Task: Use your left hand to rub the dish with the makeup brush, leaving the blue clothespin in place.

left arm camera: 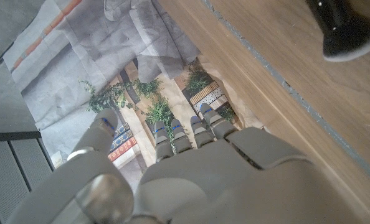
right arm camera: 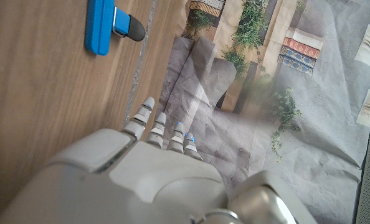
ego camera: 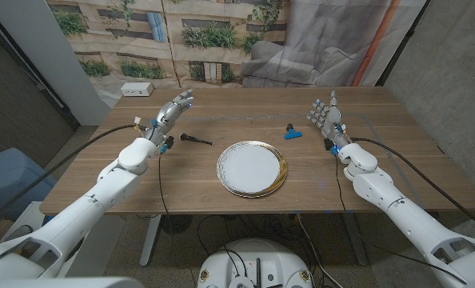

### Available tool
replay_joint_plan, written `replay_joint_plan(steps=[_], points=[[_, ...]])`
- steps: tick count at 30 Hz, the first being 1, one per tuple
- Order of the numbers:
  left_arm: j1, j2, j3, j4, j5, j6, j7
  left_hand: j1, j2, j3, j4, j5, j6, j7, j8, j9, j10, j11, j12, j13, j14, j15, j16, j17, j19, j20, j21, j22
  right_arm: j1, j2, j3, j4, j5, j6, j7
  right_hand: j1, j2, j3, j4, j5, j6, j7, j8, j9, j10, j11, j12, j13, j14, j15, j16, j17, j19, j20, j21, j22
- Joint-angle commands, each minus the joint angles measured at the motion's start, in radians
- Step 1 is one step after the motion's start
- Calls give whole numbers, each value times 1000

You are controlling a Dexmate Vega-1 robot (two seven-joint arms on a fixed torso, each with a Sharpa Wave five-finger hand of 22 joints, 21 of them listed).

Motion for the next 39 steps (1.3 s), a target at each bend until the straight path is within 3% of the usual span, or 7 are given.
replay_joint_plan(steps=[1, 12, 19, 30, 39], points=[[-29, 88, 26, -37, 260, -31, 70, 29, -6, 10, -2, 8, 21, -4, 12, 4, 6, -11, 3, 5, 14, -118, 5, 4, 14, -67, 1, 2, 0, 0, 0, 0, 0, 0, 0, -4, 106, -2, 8, 5, -8, 1, 4, 4, -4, 4, 5, 4, 1, 10, 7, 4, -1, 5, 6, 5], [-30, 146, 36, -100, 437, 38, 130, 73, -17, 18, -2, 11, 39, -10, 17, 5, 22, -21, 4, 5, 20, -115, 4, 5, 21, -62, -1, 2, 0, 0, 0, 0, 0, 0, 0, -4, 106, -2, 8, 5, -8, 0, 4, 3, -4, 5, 5, 4, 1, 10, 7, 4, -1, 4, 6, 5], [-50, 174, 73, -116, 578, 80, 149, 104, -22, 25, -2, 13, 50, -12, 19, 5, 37, -25, 6, 5, 25, -115, 4, 5, 23, -56, -2, 2, 0, 0, 0, 0, 0, 0, 0, -4, 106, -2, 8, 5, -9, 0, 4, 3, -2, 6, 6, 4, 0, 9, 7, 4, -1, 5, 6, 5], [-109, 205, 151, -144, 767, 173, 113, 161, -42, 31, -2, 15, 46, -26, 13, 6, 43, -43, 1, 6, 20, -106, 0, 5, 19, -38, -6, 4, -1, 0, 0, -1, 0, 0, -1, -4, 106, -2, 8, 5, -10, 0, 4, 3, -4, 3, 5, 4, 0, 8, 7, 3, -1, 5, 6, 5], [-135, 229, 205, -218, 933, 268, 76, 219, -72, 32, -1, 15, 72, -44, 20, 6, 76, -69, 7, 7, 29, -105, 4, 5, -3, -33, -10, 4, 0, 0, 0, 0, 0, 0, 0, -4, 106, -2, 8, 5, -9, 0, 4, 3, -5, 4, 5, 4, 0, 7, 7, 3, -1, 5, 6, 5]])
